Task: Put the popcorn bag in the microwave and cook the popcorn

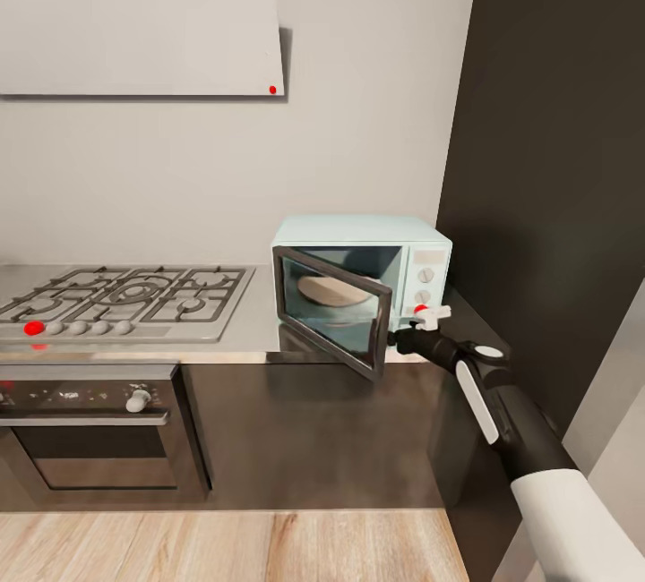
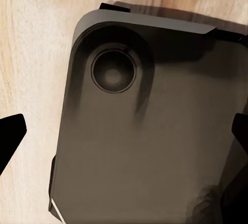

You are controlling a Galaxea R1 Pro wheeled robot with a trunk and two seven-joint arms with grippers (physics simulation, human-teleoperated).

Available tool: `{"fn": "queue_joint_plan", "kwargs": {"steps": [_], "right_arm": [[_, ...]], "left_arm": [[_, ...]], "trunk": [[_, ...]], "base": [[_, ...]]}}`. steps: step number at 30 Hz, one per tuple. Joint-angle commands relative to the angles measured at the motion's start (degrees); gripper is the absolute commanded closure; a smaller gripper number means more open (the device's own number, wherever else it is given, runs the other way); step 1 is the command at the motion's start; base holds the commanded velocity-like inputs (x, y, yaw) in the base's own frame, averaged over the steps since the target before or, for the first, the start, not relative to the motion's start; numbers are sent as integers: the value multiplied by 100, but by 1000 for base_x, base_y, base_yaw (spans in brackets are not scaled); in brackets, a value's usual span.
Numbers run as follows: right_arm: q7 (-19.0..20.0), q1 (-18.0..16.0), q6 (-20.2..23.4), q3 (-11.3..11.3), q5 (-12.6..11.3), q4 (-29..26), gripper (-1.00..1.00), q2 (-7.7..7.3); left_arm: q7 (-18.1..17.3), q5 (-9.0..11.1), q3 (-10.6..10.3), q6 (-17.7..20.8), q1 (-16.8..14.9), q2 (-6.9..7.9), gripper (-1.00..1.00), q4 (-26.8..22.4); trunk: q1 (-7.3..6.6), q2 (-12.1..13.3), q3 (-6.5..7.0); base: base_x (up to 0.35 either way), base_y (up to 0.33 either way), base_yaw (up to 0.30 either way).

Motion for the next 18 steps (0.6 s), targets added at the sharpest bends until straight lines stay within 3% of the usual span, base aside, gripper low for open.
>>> {"fn": "queue_joint_plan", "kwargs": {"steps": [1,6,13,14,18], "right_arm": [[4,-3,49,11,-53,-38,-100,-7],[58,-4,60,46,-66,-124,-100,-24],[190,-4,61,62,-83,-133,-100,-13],[532,-3,61,68,-84,-132,-100,-7],[697,-3,61,204,-92,-120,-100,0]], "left_arm": [[-4,35,3,-18,-3,-2,-100,5],[-3,33,1,-18,-3,-3,-100,4],[-3,35,1,-18,-3,1,-100,4],[-1,35,1,-18,-3,-1,-100,4],[0,35,1,-18,-3,-1,-100,4]], "trunk": [[-1,-3,-6],[-1,-3,-6],[-1,-3,-6],[-1,-3,-6],[-1,-3,-6]], "base": [[-128,0,0],[-210,0,0],[-20,0,0],[-1,0,0],[0,0,0]]}}
